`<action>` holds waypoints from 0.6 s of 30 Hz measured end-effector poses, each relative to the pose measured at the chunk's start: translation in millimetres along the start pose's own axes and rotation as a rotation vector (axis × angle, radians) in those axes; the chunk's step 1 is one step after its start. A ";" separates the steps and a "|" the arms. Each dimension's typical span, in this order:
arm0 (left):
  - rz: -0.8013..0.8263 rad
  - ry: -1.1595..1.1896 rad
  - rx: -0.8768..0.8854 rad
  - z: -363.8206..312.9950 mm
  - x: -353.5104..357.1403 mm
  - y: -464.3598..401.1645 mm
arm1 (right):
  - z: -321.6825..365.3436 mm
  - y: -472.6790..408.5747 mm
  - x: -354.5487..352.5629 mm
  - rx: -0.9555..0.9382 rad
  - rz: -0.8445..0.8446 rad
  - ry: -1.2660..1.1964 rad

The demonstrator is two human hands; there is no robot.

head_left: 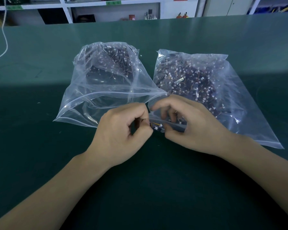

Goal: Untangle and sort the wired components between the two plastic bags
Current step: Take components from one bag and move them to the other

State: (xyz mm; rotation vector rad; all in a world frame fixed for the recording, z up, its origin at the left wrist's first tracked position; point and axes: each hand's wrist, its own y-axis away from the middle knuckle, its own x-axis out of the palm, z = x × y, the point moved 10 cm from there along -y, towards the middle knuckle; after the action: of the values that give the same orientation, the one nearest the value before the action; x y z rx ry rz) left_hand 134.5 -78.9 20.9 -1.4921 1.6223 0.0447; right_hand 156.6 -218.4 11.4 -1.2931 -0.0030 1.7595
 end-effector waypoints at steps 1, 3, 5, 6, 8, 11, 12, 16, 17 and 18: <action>0.012 -0.009 -0.001 0.2 1.8 0.5 | 0.5 0.2 -3.7 -0.011 -0.038 0.002; 0.025 -0.064 -0.001 0.9 4.7 1.0 | 1.1 0.5 -11.9 -0.028 -0.116 0.007; 0.018 -0.150 0.009 1.1 6.2 1.1 | 0.9 1.0 -17.3 -0.033 -0.168 0.001; 0.005 -0.184 0.016 1.1 5.8 1.2 | 1.0 1.3 -18.2 -0.036 -0.180 -0.003; -0.037 -0.236 0.033 -0.2 2.0 1.0 | 1.3 1.9 -19.1 -0.044 -0.197 -0.005; -0.116 -0.246 0.050 -2.5 -5.8 0.8 | 0.7 2.6 -22.7 -0.048 -0.231 -0.002; -0.137 -0.244 0.056 -2.8 -7.9 0.8 | 0.6 2.6 -24.2 -0.050 -0.242 0.000; -0.177 -0.311 0.122 -9.8 -11.7 1.7 | 1.7 2.9 -29.2 -0.066 -0.281 0.010; -0.185 -0.359 0.159 -14.3 -11.1 2.2 | 2.5 2.9 -30.2 -0.074 -0.290 0.012; -0.189 -0.414 0.202 -19.5 -9.3 2.5 | 3.2 2.9 -30.6 -0.080 -0.298 0.011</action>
State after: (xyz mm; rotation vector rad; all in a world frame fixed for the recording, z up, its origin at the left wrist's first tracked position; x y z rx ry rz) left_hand 120.1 -82.1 36.9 -1.3668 1.1186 0.0761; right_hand 153.1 -238.8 34.4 -1.2869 -0.2494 1.5098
